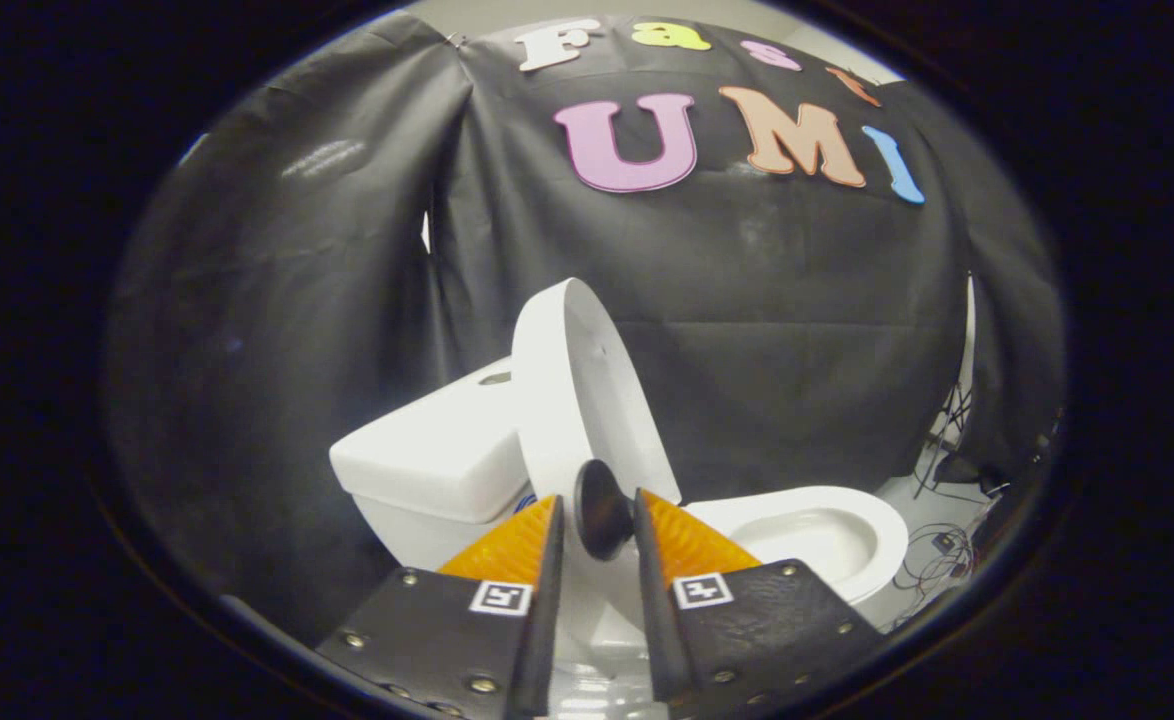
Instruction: Open the toilet lid.
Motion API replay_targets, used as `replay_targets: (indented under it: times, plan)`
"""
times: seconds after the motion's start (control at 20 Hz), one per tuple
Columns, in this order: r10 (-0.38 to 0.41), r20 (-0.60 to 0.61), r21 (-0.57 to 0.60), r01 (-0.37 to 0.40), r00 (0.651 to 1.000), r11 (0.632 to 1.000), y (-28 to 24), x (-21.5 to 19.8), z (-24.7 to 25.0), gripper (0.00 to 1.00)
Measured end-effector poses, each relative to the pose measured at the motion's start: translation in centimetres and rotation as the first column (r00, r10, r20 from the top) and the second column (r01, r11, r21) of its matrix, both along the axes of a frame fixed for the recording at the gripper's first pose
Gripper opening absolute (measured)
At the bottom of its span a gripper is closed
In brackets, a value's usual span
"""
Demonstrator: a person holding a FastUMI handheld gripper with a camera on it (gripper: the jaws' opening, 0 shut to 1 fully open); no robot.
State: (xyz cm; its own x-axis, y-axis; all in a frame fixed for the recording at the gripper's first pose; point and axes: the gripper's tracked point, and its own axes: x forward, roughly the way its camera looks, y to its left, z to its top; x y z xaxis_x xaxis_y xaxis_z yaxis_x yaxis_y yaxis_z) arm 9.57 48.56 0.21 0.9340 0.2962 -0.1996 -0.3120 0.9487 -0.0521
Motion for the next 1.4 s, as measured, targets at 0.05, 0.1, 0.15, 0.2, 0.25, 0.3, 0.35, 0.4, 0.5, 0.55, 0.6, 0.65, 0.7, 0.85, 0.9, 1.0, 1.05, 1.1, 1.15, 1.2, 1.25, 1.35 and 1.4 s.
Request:
replay_targets:
  times: [0.05, 0.1, 0.15, 0.2, 0.25, 0.3, 0.35, 0.4, 0.5, 0.55, 0.6, 0.65, 0.7, 0.85, 0.9, 1.0, 1.05, 1.1, 1.15, 1.2, 1.25, 1.35, 1.4]
  plan:
    - [0.02, 0.002, -0.009, -0.02, 1.0, 1.0, 0.3, -0.3, 0.2, 0.48]
    - [0.05, 0.006, -0.013, -0.05, 0.999, 0.999, 0.7, -0.6, 0.4, 0.59]
    - [0.079, 0.017, -0.012, -0.079, 0.997, 0.997, 1.2, -0.9, 0.8, 0.69]
    - [0.097, 0.028, -0.012, -0.097, 0.995, 0.995, 1.6, -1.6, 0.9, 0.8]
    - [0.107, 0.03, -0.024, -0.106, 0.994, 0.994, 1.7, -2.0, 0.5, 0.9]
    - [0.118, 0.035, -0.046, -0.116, 0.992, 0.992, 1.6, -2.5, 0.6, 1.0]
    - [0.131, 0.018, -0.072, -0.129, 0.991, 0.989, 1.5, -2.7, 0.2, 1.0]
    - [0.145, 0.007, -0.088, -0.144, 0.989, 0.986, 1.4, -2.9, 0.0, 1.0]
    - [0.161, 0.004, -0.083, -0.161, 0.987, 0.984, 0.9, -3.1, 0.6, 1.0]
    - [0.165, 0.001, -0.085, -0.165, 0.986, 0.983, 0.3, -3.1, 0.8, 1.0]
    - [0.166, 0.001, -0.09, -0.165, 0.986, 0.982, -0.3, -3.0, 1.0, 1.0]
    - [0.162, 0.007, -0.095, -0.161, 0.987, 0.982, -1.2, -2.9, 1.3, 1.0]
    - [0.16, 0.015, -0.097, -0.158, 0.987, 0.983, -2.1, -2.8, 1.8, 1.0]
    - [0.134, 0.042, -0.083, -0.13, 0.99, 0.988, -5.2, -2.1, 3.2, 1.0]
    - [0.128, 0.046, -0.072, -0.124, 0.991, 0.99, -6.2, -1.8, 3.7, 1.0]
    - [0.093, 0.06, -0.05, -0.09, 0.994, 0.995, -8.6, -1.2, 4.4, 1.0]
    - [0.086, 0.065, -0.032, -0.084, 0.994, 0.996, -9.5, -1.1, 4.7, 1.0]
    - [0.079, 0.065, -0.021, -0.078, 0.995, 0.997, -10.5, -0.8, 4.9, 1.0]
    - [0.063, 0.07, -0.018, -0.062, 0.996, 0.998, -11.7, -0.6, 5.2, 1.0]
    - [0.046, 0.076, -0.019, -0.045, 0.996, 0.999, -13.1, -0.4, 5.5, 1.0]
    - [0.033, 0.078, -0.017, -0.032, 0.996, 0.999, -14.1, -0.2, 5.5, 1.0]
    - [0.009, 0.072, -0.01, -0.008, 0.997, 1.0, -16.4, 0.3, 5.4, 1.0]
    - [-0.002, 0.069, -0.01, 0.003, 0.998, 1.0, -17.4, 0.5, 5.4, 1.0]
